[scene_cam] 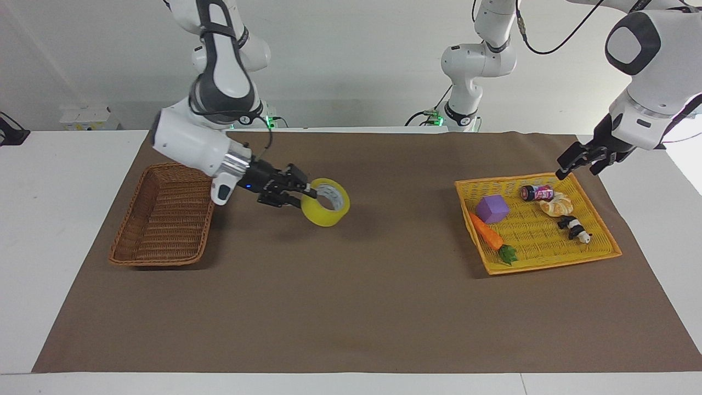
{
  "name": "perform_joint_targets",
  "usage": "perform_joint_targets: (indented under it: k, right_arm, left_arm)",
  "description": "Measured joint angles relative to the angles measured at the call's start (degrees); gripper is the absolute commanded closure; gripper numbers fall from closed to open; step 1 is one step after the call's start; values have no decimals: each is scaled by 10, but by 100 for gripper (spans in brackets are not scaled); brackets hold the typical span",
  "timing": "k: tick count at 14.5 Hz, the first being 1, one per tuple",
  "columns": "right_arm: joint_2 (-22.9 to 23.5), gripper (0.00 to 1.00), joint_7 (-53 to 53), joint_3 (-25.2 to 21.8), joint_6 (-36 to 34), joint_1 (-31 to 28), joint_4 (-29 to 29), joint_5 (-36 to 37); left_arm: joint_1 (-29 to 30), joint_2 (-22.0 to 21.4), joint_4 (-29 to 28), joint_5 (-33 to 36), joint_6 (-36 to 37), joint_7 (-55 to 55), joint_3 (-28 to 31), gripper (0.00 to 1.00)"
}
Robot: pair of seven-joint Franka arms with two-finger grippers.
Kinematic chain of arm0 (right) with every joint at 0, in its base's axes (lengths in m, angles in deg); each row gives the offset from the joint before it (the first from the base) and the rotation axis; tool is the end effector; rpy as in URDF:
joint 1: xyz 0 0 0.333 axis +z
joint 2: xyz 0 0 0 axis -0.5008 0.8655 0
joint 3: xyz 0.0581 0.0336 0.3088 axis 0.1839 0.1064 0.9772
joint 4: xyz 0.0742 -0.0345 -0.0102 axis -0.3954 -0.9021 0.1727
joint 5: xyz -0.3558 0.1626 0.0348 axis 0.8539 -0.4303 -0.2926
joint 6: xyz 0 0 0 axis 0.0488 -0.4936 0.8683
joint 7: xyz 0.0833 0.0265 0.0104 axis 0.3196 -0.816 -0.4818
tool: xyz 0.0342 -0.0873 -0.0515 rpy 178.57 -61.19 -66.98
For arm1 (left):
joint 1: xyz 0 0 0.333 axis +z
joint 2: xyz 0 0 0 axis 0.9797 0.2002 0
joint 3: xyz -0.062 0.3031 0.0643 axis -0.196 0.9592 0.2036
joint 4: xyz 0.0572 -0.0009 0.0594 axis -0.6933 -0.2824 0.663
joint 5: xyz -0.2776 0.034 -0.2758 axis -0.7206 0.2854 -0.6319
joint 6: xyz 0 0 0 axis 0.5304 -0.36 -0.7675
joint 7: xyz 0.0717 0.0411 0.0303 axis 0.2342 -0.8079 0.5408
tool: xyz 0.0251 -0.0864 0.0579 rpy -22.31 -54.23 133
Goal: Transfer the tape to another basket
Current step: 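Carry the tape with the right gripper while the left gripper releases, withdraws, then lower the tape into the wicker basket and open the right gripper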
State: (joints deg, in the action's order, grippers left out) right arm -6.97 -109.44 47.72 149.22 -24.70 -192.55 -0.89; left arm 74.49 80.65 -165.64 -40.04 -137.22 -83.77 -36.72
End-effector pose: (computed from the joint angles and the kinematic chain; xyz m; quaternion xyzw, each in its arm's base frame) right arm 0.5758 0.0482 0.4417 -0.9030 -0.0225 -0.0426 0.4269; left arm 0.5735 0.0169 0.5900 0.9992 0.0404 0.0032 0.0051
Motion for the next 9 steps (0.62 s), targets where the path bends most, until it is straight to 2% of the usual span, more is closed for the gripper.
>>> perform_joint_targets:
  k: [2,5,7,9]
  right_arm:
    - [-1,100,-66,-2,-70,-106,2,42]
    - [1,100,-114,-3,-130,-229,19,107]
    - [20,100,-122,-3,-177,-294,49,136]
    - [52,100,-141,-2,-193,-335,72,154]
  left_arm:
    - [1,-1,0,9,-2,0,0,0]
    - [1,-1,0,11,-3,0,-1,0]
    - [1,-1,0,12,-2,0,-1,0]
    - [1,-1,0,13,-2,0,-2,0]
